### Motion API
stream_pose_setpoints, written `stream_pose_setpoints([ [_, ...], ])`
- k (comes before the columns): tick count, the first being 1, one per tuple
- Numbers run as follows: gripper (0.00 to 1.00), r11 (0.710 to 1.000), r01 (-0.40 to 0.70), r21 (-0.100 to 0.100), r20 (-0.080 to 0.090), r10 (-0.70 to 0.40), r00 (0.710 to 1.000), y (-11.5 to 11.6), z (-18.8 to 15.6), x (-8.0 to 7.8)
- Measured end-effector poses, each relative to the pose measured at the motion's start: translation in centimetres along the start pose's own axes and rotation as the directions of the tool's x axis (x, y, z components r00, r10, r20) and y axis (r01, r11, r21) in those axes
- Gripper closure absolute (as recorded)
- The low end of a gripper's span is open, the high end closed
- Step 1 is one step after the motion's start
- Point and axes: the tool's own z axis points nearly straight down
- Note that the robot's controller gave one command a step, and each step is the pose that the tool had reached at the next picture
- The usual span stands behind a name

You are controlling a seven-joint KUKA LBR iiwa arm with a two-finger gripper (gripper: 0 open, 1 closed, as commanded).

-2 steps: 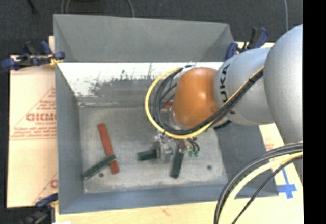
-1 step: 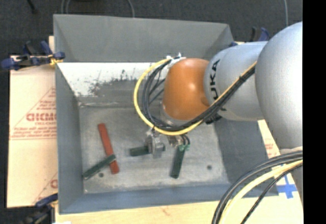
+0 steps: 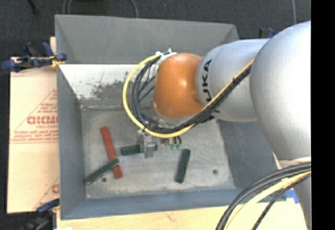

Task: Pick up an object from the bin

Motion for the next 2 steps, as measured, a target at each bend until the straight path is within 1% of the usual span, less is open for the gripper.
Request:
stream_pose_setpoints([
  [1, 1.00, 1.000, -0.018, 0.003, -0.006, 0.018, 1.000, -3.6, -0.4, 0.3],
  [2, 1.00, 1.000, 0.012, 0.004, -0.005, -0.012, 1.000, 1.4, -12.6, -0.7],
])
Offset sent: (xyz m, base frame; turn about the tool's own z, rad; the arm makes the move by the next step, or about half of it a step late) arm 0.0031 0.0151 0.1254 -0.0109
